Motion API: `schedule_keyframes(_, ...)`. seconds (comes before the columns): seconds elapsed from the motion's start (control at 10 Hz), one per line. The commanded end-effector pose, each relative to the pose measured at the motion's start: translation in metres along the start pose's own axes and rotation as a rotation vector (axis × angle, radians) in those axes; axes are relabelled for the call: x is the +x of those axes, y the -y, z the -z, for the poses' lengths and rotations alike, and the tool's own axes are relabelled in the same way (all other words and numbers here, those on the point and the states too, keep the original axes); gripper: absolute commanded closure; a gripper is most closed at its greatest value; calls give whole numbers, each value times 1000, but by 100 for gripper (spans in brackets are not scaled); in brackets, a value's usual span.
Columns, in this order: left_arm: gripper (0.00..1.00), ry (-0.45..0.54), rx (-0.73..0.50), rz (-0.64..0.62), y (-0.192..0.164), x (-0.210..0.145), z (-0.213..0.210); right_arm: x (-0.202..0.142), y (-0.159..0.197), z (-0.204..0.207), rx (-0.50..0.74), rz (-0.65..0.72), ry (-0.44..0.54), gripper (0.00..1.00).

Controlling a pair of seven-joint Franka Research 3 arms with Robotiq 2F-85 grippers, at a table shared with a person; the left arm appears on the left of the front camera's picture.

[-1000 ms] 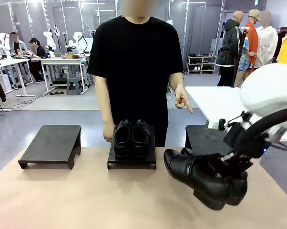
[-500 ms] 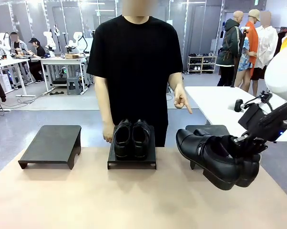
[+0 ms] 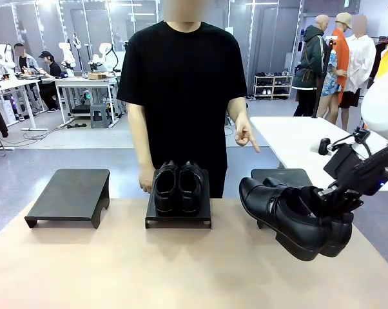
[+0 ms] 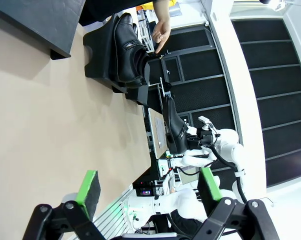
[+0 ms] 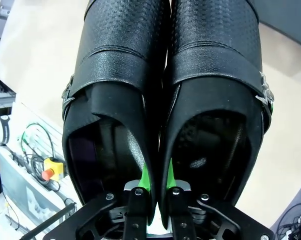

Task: Place the shoes on the stand as instructed by the person.
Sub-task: Pick up another pair of Shoes and place it on the Shoes Stand indicated by the person.

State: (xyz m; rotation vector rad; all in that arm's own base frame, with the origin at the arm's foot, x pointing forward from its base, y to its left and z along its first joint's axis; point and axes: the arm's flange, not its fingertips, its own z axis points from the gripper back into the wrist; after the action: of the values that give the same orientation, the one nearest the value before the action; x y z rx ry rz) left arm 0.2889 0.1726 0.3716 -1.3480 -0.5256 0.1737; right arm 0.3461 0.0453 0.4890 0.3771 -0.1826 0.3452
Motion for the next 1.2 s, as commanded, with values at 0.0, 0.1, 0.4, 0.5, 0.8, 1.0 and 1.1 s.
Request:
schedule_keyframes(0.0, 0, 9, -21, -6, 2, 2, 0, 0, 0, -1, 3, 2, 5, 90)
schedule_keyframes(0.1, 0, 9, -21, -6, 2, 2, 0, 15, 14, -15, -86, 78, 117, 90)
schedule_keyframes(0.4, 0, 9, -21, -6, 2, 2, 0, 63, 42, -30, -193, 137, 195, 90)
schedule_keyframes(0.5, 0, 9, -21, -6, 2, 2, 0, 83, 54, -28, -213, 176, 213, 90)
schedule_keyframes(0.8, 0, 9, -21, -6, 2, 2, 0, 122, 73, -10, -260, 128, 291, 90)
schedule_keyframes(1.0, 0, 9, -21, -6, 2, 2, 0, 145, 82, 2, -272, 147, 304, 90)
schedule_keyframes(1.1, 0, 9, -21, -6, 2, 2, 0, 154, 86, 8, -282, 157, 313, 90)
